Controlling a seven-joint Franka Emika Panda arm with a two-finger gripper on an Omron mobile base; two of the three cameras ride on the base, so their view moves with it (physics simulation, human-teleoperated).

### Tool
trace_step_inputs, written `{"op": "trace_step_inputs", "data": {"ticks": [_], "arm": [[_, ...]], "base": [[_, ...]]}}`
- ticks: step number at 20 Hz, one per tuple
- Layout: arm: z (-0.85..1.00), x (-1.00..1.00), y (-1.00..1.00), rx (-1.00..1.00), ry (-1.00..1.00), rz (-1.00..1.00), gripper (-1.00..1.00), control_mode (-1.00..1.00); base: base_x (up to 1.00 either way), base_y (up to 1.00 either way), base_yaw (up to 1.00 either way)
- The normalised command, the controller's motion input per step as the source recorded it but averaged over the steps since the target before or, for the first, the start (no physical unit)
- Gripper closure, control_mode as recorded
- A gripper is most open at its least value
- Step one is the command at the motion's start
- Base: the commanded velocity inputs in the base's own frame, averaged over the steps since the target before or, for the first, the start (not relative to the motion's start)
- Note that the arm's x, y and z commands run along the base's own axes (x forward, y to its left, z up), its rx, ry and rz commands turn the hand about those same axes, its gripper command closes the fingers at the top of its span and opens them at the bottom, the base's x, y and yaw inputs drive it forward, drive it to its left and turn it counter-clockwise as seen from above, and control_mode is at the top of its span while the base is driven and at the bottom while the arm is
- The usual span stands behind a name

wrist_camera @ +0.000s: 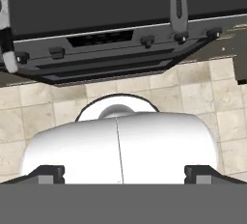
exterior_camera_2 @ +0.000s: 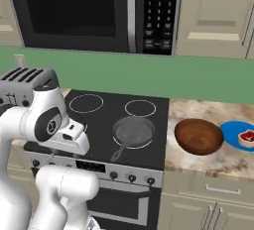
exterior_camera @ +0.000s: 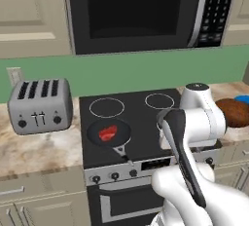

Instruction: Place one of the steaks on the plate and the other in the bowl. Then place the bowl in the fridge.

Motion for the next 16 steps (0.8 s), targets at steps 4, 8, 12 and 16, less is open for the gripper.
{"op": "trace_step_inputs", "data": {"ticks": [4,8,12,16], "arm": [[0.0,0.0,0.0,0.0,0.0,0.0,-1.0,1.0],[0.0,0.0,0.0,0.0,0.0,0.0,-1.0,1.0],[0.0,0.0,0.01,0.0,0.0,0.0,-1.0,-1.0],[-0.07,0.49,0.0,0.0,-0.11,0.0,-1.0,-1.0]], "base": [[0.0,0.79,-0.06],[0.0,0.56,-0.01],[-0.02,0.04,0.01],[0.0,0.0,0.0]]}}
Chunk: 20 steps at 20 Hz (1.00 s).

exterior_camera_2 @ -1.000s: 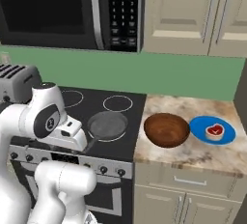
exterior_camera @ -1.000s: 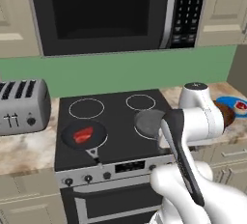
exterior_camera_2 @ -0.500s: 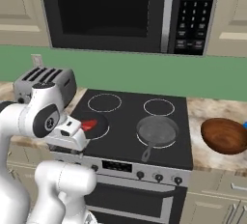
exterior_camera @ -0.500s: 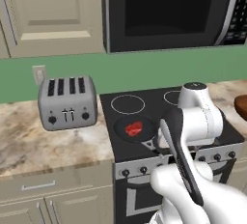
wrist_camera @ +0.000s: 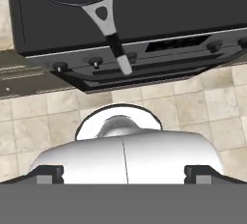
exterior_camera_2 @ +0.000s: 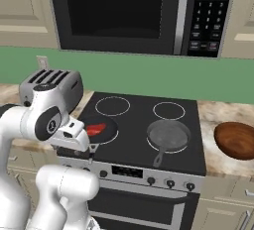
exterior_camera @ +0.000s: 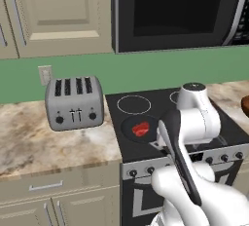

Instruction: Place one of the steaks on the plate and the other in the bowl. Then place the bowl in the fridge.

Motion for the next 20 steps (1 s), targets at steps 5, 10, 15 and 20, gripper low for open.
{"op": "trace_step_inputs", "data": {"ticks": [5,10,15,20], "arm": [[0.02,0.98,0.07,0.06,-0.07,-0.04,-1.0,-1.0],[0.11,1.0,0.13,0.17,0.05,-0.12,-1.0,-1.0],[-0.05,0.92,-0.01,0.04,0.04,-0.02,-1.0,-1.0],[-0.27,0.57,-0.09,-0.04,0.0,0.0,-1.0,-1.0]], "base": [[0.0,0.0,0.0],[0.0,0.0,0.0],[0.0,0.0,0.0],[0.0,0.0,0.0]]}}
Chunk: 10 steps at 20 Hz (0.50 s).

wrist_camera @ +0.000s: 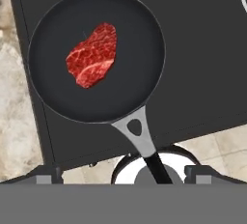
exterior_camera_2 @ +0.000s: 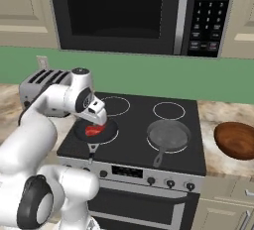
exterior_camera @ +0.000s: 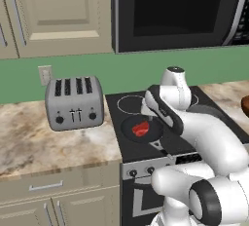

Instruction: Place one of the steaks on the plate and the other in the bowl. Then place the bowl in the fridge.

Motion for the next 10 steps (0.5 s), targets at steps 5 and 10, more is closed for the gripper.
{"op": "trace_step_inputs", "data": {"ticks": [5,10], "arm": [[-0.43,0.54,-0.01,-0.02,0.0,0.0,-1.0,-1.0],[-0.42,0.24,0.0,0.0,0.0,0.0,-1.0,-1.0]], "base": [[0.0,0.0,0.0],[0.0,0.0,0.0]]}}
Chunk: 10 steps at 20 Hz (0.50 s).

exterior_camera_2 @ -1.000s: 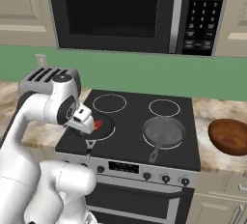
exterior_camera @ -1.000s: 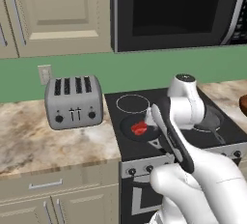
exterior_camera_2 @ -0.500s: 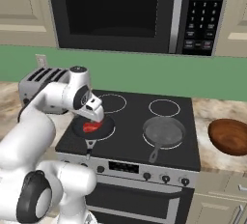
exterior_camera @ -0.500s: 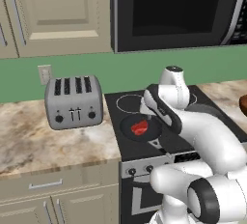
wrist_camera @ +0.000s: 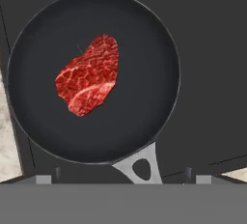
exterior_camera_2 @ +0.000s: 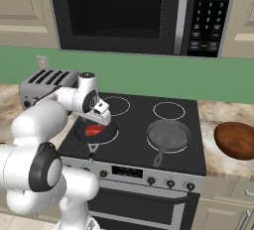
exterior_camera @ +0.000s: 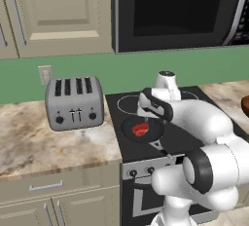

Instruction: Place one of the steaks on the plate and the other in the bowl. Then place the bowl in the fridge.

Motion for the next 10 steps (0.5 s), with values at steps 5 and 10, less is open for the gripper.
{"op": "trace_step_inputs", "data": {"ticks": [5,10], "arm": [[-0.26,0.36,0.0,0.0,0.05,0.0,-1.0,-1.0],[-0.03,0.59,0.0,0.0,0.01,0.0,-1.0,-1.0]], "base": [[0.0,0.0,0.0],[0.0,0.0,0.0]]}}
